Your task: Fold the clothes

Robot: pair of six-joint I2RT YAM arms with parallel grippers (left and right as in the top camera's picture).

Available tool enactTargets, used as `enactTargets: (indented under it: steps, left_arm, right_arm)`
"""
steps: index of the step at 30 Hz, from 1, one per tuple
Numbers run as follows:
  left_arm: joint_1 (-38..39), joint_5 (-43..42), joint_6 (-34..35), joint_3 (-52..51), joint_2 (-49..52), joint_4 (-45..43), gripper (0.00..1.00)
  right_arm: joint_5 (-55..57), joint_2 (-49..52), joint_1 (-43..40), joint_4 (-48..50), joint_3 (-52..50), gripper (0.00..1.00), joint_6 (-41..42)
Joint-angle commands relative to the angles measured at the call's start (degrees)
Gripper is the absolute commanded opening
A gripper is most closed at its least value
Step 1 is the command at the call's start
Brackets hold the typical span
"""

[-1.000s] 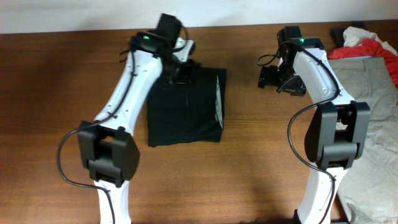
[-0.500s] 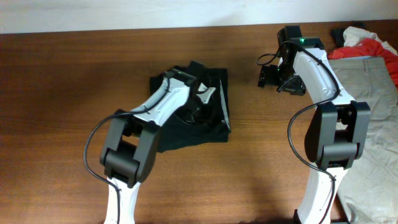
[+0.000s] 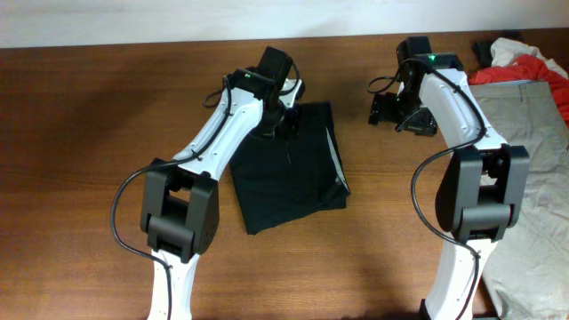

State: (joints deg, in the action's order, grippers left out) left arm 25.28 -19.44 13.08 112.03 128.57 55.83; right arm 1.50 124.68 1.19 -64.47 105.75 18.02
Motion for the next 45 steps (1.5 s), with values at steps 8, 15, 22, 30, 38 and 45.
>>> enactTargets:
  steps: [8,15,22,30,38,45]
  left_arm:
    - [0.9,0.9,-0.5,0.5,11.3,-22.1,0.01]
    - [-3.1,7.8,-2.1,12.6,4.9,-16.2,0.65]
    - [-18.6,10.3,-2.4,15.5,-3.5,23.8,0.99]
    - [-17.5,-5.4,-8.5,-10.5,-3.4,18.0,0.99]
    - [-14.9,-8.3,-2.2,-25.0,-3.4,1.0,0.85]
    - [-17.5,-5.7,5.9,-25.0,-3.4,-18.0,0.01]
  right_arm:
    - [0.7,-0.6,-0.4,0.0,0.9,0.99,0.5]
    - [0.7,-0.6,-0.4,0.0,0.9,0.99,0.5]
    - [0.7,-0.6,-0.4,0.7,0.9,0.99,0.5]
    - [0.7,-0.6,-0.4,1.1,0.9,0.99,0.5]
    - [0.7,-0.6,-0.4,1.1,0.9,0.99,0.5]
    - [0.7,-0.6,-0.4,1.1,0.9,0.99,0.5]
